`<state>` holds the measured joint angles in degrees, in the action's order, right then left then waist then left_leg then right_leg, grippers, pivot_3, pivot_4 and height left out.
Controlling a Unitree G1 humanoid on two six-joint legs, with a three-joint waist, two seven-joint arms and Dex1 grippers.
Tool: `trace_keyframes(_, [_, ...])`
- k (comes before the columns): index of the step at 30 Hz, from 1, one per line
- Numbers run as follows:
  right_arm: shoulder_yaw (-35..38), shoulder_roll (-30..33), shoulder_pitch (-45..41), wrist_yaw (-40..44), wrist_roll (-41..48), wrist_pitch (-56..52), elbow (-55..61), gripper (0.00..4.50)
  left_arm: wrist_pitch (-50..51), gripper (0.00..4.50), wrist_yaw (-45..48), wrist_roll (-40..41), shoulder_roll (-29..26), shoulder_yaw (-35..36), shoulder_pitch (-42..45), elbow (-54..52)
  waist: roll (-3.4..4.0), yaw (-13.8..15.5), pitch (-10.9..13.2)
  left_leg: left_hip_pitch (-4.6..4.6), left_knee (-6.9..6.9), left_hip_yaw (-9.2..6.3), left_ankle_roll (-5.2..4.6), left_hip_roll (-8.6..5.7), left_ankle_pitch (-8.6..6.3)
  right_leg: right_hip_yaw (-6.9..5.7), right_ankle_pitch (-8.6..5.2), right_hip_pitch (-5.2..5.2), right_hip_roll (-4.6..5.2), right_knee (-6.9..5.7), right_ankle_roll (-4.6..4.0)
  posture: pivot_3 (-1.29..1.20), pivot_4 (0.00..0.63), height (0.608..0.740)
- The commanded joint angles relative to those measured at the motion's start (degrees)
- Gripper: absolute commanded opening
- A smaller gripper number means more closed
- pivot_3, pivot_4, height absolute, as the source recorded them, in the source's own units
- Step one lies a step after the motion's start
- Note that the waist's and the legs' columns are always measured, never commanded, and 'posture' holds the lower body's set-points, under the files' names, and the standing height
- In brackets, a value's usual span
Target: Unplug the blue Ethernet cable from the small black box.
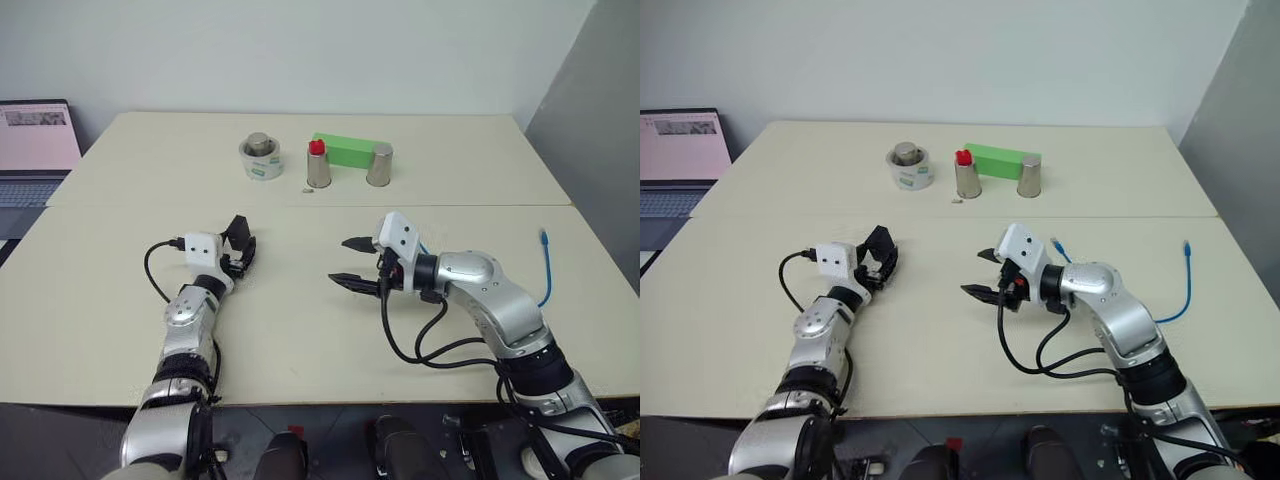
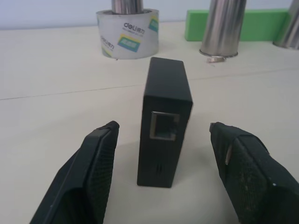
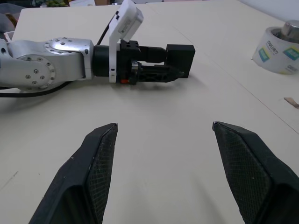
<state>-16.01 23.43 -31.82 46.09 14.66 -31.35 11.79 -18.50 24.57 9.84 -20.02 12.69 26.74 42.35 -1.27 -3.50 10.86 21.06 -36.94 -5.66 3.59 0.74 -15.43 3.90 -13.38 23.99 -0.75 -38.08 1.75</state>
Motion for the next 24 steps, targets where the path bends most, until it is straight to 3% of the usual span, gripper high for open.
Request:
trace_keyframes(1, [2.2,0.8,1.1,-1.3,0.1,-0.3,2.6,3.44,10.5,3.26,-1.3,1.4,-2.6,1.0,-9.2,-16.8,-0.01,-0.2,0.0,-0.01,0.01,-0.01,0.00,0.00,0.00,-0.01,0.00,0.00,0.00,-0.02,0.00,0.00,0.150,0.740])
trace_keyframes(5, [5.3,3.0,3.6,-2.1,0.3,-0.1,2.6,3.44,22.8,3.26,1.6,5.0,-7.2,1.5,-17.2,-34.9,-0.01,-0.2,0.0,0.01,0.03,0.00,0.00,0.07,0.00,0.01,-0.01,0.04,-0.07,-0.02,0.00,0.00,0.150,0.740])
trace_keyframes(10, [10.2,7.7,7.7,-0.6,1.0,1.9,1.5,3.44,33.5,3.26,7.8,11.8,-13.8,3.4,-21.8,-48.3,-0.04,0.9,0.0,0.06,-0.03,-0.05,0.00,0.00,0.00,-0.06,-0.02,-0.02,-0.06,0.06,0.00,0.00,0.150,0.740])
trace_keyframes(17, [19.1,13.3,9.8,-1.7,2.1,0.7,-1.8,3.44,42.5,3.26,12.7,17.1,-21.6,6.2,-20.8,-54.3,-0.05,0.8,0.0,0.01,-0.03,0.06,-0.01,-0.01,0.00,0.03,-0.02,-0.05,-0.07,0.10,0.01,0.00,0.150,0.740])
trace_keyframes(24, [21.7,15.0,10.6,-2.1,2.6,-0.4,-2.1,3.44,46.1,3.26,14.2,19.4,-22.5,7.0,-21.3,-56.8,-0.05,0.2,0.0,0.05,0.07,0.14,-0.01,0.05,-0.01,0.09,-0.06,0.06,-0.11,0.11,-0.05,0.00,0.150,0.740])
